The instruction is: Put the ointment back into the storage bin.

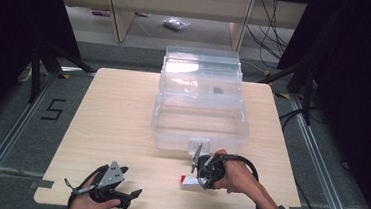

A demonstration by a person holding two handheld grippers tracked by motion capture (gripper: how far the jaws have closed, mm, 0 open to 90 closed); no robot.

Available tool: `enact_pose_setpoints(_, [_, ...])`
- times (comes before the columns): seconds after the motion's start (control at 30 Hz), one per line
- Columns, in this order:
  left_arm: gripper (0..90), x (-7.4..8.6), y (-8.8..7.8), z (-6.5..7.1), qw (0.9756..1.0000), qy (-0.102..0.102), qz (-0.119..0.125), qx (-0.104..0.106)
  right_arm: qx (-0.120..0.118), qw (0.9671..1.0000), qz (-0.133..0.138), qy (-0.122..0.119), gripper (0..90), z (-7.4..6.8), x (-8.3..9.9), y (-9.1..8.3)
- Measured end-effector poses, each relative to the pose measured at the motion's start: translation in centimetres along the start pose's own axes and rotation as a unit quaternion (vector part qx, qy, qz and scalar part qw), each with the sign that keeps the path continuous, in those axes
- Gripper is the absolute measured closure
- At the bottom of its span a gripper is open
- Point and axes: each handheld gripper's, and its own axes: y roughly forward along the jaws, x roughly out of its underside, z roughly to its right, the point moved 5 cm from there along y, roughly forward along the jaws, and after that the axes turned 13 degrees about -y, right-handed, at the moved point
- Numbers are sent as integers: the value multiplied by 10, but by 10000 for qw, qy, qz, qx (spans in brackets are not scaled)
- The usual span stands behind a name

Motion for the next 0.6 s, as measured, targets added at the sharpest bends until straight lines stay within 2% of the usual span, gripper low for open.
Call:
enact_pose_setpoints(0.03, [150,0,0,0,10000,-7,3,1,-2,10000,-8,20,711,1,1,-4])
enact_pose_setpoints(0.1, [150,0,0,0,10000,-13,4,4,25,9999,44,-139,711,5,2,-8])
enact_pose_setpoints(0.13, [150,0,0,0,10000,-12,-8,3,53,10000,45,-43,711,5,2,-10])
enact_pose_setpoints(0.27, [150,0,-1,-1,10000,15,-47,9,49,9999,84,-83,710,9,5,-21])
enact_pose_setpoints(0.3, [150,0,1,-1,10000,9,22,5,82,9999,94,-6,711,10,6,-23])
enact_pose_setpoints(0.33, [150,0,0,-2,10000,22,10,1,137,9998,123,-96,711,12,6,-26])
enact_pose_setpoints(0.37, [150,0,0,-1,10000,-28,4,19,56,9999,95,-39,711,12,8,-30])
enact_pose_setpoints(0.4, [150,0,0,0,9999,-71,56,70,111,9998,95,162,711,12,8,-33])
enact_pose_setpoints(0.47, [150,0,-1,-1,10000,10,11,54,114,9998,96,143,711,14,9,-36])
enact_pose_setpoints(0.6, [150,0,-1,-1,10000,-19,-8,46,124,9995,215,201,711,17,11,-47])
